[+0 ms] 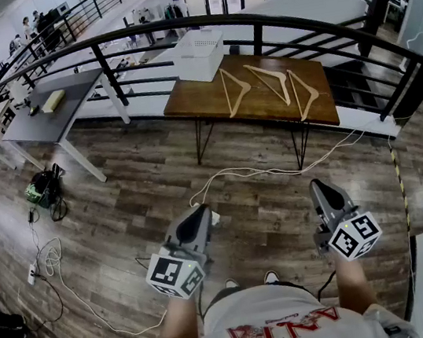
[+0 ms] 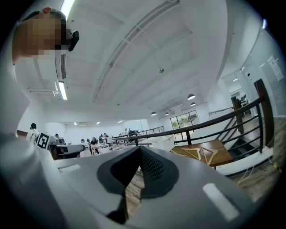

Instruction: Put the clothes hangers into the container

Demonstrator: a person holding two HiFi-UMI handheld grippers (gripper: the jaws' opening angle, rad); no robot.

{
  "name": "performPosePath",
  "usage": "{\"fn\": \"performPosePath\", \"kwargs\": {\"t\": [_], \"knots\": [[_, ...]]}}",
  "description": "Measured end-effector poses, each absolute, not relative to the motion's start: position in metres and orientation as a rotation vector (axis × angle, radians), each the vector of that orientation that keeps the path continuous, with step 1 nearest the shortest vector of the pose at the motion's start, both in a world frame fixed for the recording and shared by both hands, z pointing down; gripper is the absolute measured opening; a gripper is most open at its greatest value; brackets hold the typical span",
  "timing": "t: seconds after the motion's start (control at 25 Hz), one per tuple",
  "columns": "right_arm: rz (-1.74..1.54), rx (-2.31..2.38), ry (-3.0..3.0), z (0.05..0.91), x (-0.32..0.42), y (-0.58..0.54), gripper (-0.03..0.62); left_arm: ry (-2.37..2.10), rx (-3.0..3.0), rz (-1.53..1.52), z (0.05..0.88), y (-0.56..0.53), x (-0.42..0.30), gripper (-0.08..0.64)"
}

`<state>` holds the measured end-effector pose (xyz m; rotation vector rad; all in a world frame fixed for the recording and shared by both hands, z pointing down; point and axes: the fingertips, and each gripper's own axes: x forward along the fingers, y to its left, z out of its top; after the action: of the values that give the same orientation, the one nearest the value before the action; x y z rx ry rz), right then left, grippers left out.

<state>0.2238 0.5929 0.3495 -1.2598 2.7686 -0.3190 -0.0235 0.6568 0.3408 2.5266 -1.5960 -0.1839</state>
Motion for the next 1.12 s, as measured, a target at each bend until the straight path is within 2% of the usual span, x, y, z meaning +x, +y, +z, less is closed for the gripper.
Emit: {"fn": "performPosePath", "kwargs": {"t": [0.56, 0.84, 1.12], "knots": [[-0.332, -1.242, 2.785, 0.353, 0.198, 0.594, 0.002, -1.593, 2.539, -0.192, 0.344, 0.658, -0.043, 0.014], [-0.170, -1.187, 2.851, 0.353, 0.157, 0.605, 0.002, -1.562, 2.544, -0.196, 0.355, 0.655, -0.070, 0.014], [-0.278, -1.045, 2.848, 0.356, 0.150, 0.579, 0.002, -1.544, 2.522, -0.179, 0.364, 0.624, -0.074, 0.014]]}}
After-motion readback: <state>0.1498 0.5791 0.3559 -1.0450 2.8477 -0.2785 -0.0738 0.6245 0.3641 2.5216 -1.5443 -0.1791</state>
